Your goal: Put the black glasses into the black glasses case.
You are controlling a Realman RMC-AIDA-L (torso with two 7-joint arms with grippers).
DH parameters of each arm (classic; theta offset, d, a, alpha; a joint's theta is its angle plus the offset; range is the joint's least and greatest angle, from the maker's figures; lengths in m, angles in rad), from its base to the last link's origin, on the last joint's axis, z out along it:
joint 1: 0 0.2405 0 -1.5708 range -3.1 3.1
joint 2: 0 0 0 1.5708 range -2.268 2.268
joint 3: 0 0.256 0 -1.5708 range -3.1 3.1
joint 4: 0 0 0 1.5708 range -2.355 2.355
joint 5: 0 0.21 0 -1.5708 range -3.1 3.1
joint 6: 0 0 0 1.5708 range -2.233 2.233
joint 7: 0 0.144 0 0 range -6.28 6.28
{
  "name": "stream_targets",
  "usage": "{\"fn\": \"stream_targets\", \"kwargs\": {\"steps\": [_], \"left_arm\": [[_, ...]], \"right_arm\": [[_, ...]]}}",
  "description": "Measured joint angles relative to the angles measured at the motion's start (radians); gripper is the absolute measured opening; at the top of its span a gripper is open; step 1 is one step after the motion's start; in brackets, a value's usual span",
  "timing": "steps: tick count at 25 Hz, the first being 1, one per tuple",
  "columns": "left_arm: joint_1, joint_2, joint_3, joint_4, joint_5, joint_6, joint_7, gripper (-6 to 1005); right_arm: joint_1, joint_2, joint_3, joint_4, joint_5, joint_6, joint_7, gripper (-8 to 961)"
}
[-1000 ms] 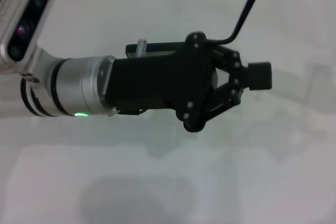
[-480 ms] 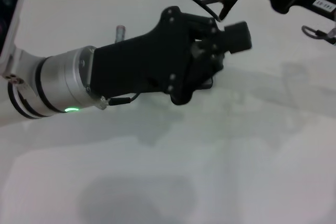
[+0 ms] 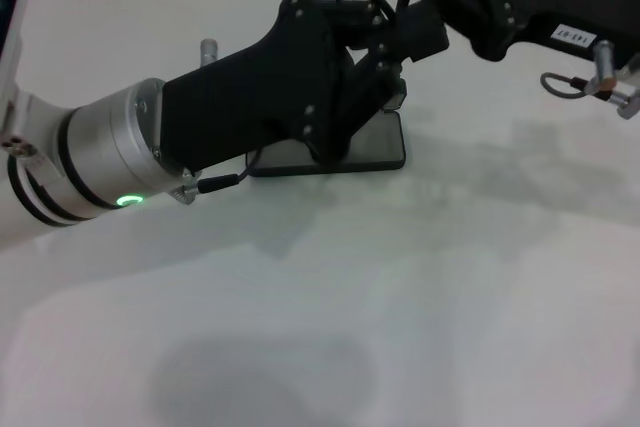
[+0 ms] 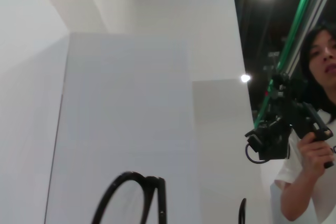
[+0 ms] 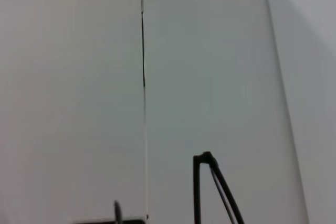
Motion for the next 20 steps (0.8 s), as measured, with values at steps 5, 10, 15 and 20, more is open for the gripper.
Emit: {"fn": "stream_targets", "kwargs": {"steps": [5, 10, 15, 20], "left_arm": [[0.000, 0.000, 0.000, -0.002, -0.007, -0.013, -0.002, 28], [-0.001, 0.000, 0.000, -0.003, -0.008, -0.029, -0.006, 28], [-0.002, 0.000, 0.000, -0.004, -0.008, -0.032, -0.006, 28], [-0.002, 0.000, 0.000, -0.004, -0.008, -0.032, -0.006, 28]], "right_arm": [[0.003, -0.001, -0.021, -0.001, -0.008, 0.007, -0.001, 97], [0.003, -0.002, -0.039, -0.002, -0.012, 0.013, -0.002, 97], [0.005, -0.002, -0.044, -0.002, -0.023, 0.015, -0.002, 98], [0.005, -0.002, -0.045, -0.002, -0.033, 0.016, -0.002, 97]]}}
